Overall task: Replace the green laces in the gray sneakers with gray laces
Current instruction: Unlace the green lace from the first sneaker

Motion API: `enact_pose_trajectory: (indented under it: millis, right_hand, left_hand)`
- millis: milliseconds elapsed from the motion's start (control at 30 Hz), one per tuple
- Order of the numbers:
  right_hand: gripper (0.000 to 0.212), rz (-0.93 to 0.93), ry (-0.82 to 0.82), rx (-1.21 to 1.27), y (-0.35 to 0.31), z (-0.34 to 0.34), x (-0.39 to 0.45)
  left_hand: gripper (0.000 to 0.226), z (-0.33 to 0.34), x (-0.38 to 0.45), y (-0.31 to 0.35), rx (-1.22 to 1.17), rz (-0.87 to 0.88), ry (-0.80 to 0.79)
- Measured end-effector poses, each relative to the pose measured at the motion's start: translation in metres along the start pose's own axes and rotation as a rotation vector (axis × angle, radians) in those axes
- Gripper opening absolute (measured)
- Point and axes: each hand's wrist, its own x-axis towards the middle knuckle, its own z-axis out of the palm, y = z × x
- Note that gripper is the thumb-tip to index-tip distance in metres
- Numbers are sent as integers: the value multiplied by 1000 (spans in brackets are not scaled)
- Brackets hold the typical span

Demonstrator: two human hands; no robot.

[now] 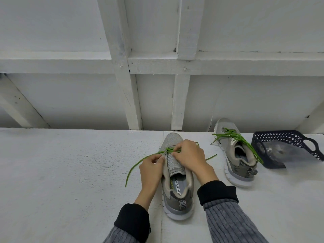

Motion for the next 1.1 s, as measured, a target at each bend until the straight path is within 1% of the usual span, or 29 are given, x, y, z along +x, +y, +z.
enact_pose_trajectory:
  millis: [100,133,167,233,333,367,400,433,467,500,533,567,633,667,700,733,767,833,867,933,1033,1100]
  right_hand:
    - [10,-20,30,-24,-1,7,4]
    - [9,-43,33,43,0,8,6]
    - [11,-72,32,170,1,10,8]
    - [21,-118,72,549,4,10,6]
    - [13,-100,132,1125,5,1,-4]
    - [11,-99,136,1288,5,-4,-7]
    - [11,-105,164,1387,5,-8,-8]
    - [11,-107,213,1410,6,-13,-8]
    - [12,-104,267,1353,6,-16,-8]
    - [12,-95,310,1223,7,-17,-6]
    - [13,-94,331,1029,8,-17,-4]
    - [14,-97,312,794,9,-15,-1]
    - [17,-81,169,317,7,-9,0]
    - [19,-67,107,132,5,-5,-2]
    - [21,-55,76,2,2,-2,-3]
    - [20,-42,64,-74,-1,0,-4]
    - [18,-32,68,-96,-3,2,-4]
    - [14,-26,91,6,-2,4,-2]
    - [12,-15,108,116,0,6,0]
    - [9,18,181,422,7,9,4]
    - [12,112,386,873,21,10,1]
    - [15,181,544,1041,33,7,0]
  left_hand:
    - [9,0,0,1,-1,-4,3]
    - [10,0,0,1,0,-8,3]
    - [10,0,0,2,2,-12,2]
    - [11,0,0,1,5,-16,3]
    - [9,-1,-1,2,1,-26,20]
    - [8,0,-1,2,-1,-27,22]
    - [8,0,0,2,-3,-29,21]
    - [8,0,0,2,-5,-31,21]
    - [8,0,-1,2,-4,-34,20]
    - [9,0,-1,3,-4,-36,19]
    - [10,0,-1,3,-3,-38,19]
    - [10,0,-1,3,-3,-39,19]
    - [10,0,-2,4,2,-37,16]
    - [11,0,-2,4,4,-34,13]
    - [11,0,-1,4,5,-33,10]
    - [12,0,-1,4,5,-32,7]
    - [12,0,-2,4,3,-32,6]
    - [10,0,-2,6,-4,-29,10]
    - [10,0,-2,6,-5,-26,13]
    - [9,-1,-3,6,-4,-27,14]
    - [10,-1,-2,5,3,-37,15]
    - [11,0,-2,5,3,-36,11]
